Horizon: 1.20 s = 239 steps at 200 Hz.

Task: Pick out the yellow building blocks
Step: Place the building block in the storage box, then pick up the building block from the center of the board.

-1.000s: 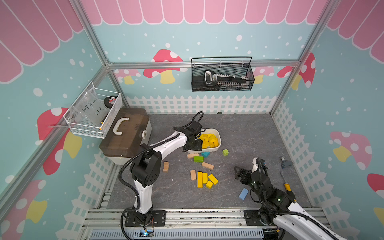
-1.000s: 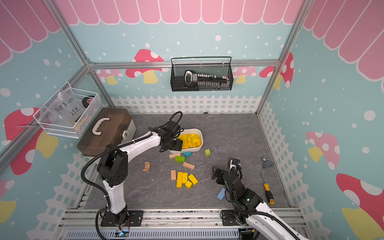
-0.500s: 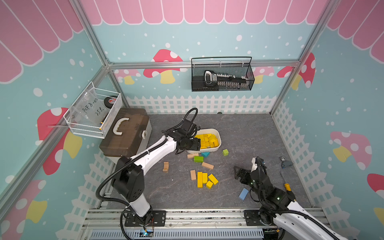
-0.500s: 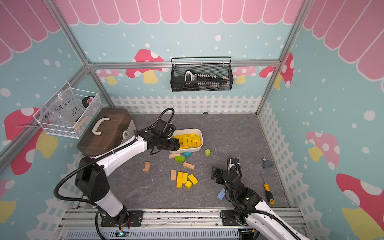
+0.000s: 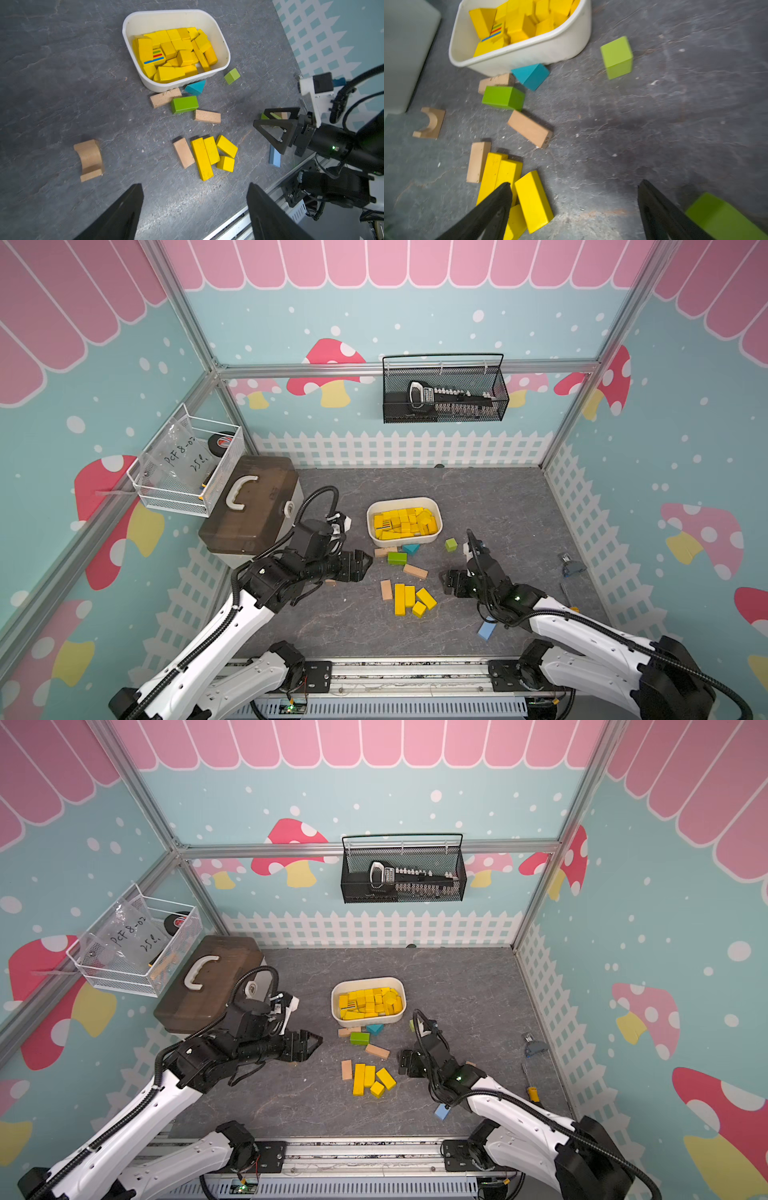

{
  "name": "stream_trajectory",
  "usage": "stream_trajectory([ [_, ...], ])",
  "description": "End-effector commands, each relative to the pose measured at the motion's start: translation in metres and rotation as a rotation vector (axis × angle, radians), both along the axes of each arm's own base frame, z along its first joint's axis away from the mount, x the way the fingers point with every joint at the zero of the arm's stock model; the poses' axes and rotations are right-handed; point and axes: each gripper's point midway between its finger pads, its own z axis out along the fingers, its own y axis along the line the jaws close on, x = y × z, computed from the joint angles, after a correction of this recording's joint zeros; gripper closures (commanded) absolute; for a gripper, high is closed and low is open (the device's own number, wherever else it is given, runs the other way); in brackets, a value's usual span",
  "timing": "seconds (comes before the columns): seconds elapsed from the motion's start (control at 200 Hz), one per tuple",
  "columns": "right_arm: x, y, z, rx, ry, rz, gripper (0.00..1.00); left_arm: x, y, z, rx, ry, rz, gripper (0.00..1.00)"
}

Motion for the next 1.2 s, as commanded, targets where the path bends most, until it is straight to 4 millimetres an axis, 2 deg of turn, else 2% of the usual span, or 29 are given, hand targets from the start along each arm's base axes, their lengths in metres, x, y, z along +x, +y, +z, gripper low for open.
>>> stream_trajectory([
  [0.0, -0.012, 0.028, 0.007, -0.001, 0.056, 0.141, 0.08, -0.022, 0.016, 0.004, -0.008, 0.010, 0.021, 0.13],
  [0.125, -0.030, 0.028, -0.008, -0.051, 0.164, 0.188, 0.15, -0.034, 0.020, 0.025, -0.058, -0.068, -0.004, 0.07],
  [0.265, -0.045, 0.023, -0.023, -0.109, 0.251, 0.225, 0.27, -0.032, 0.028, 0.029, -0.092, -0.125, 0.051, 0.05],
  [0.415, -0.051, 0.031, -0.032, -0.110, 0.288, 0.256, 0.34, -0.027, 0.035, 0.027, -0.079, -0.121, 0.080, 0.01],
  [0.495, -0.050, 0.037, -0.034, -0.126, 0.292, 0.263, 0.35, -0.022, 0.041, 0.026, -0.091, -0.106, 0.109, 0.01],
  [0.605, -0.052, 0.043, -0.047, -0.162, 0.342, 0.295, 0.36, -0.019, 0.042, 0.020, -0.094, -0.081, 0.121, 0.01],
  [0.761, -0.047, 0.052, -0.047, -0.199, 0.343, 0.314, 0.36, -0.015, 0.046, 0.016, -0.079, -0.069, 0.155, 0.01],
  [0.821, -0.047, 0.055, -0.049, -0.208, 0.350, 0.321, 0.36, -0.009, 0.054, 0.015, -0.079, -0.066, 0.197, 0.01],
  [0.906, -0.049, 0.058, -0.056, -0.237, 0.372, 0.341, 0.36, -0.008, 0.054, 0.014, -0.090, -0.054, 0.195, 0.01],
  [1.191, -0.050, 0.062, -0.058, -0.272, 0.383, 0.365, 0.36, -0.001, 0.056, 0.011, -0.109, -0.034, 0.215, 0.01],
])
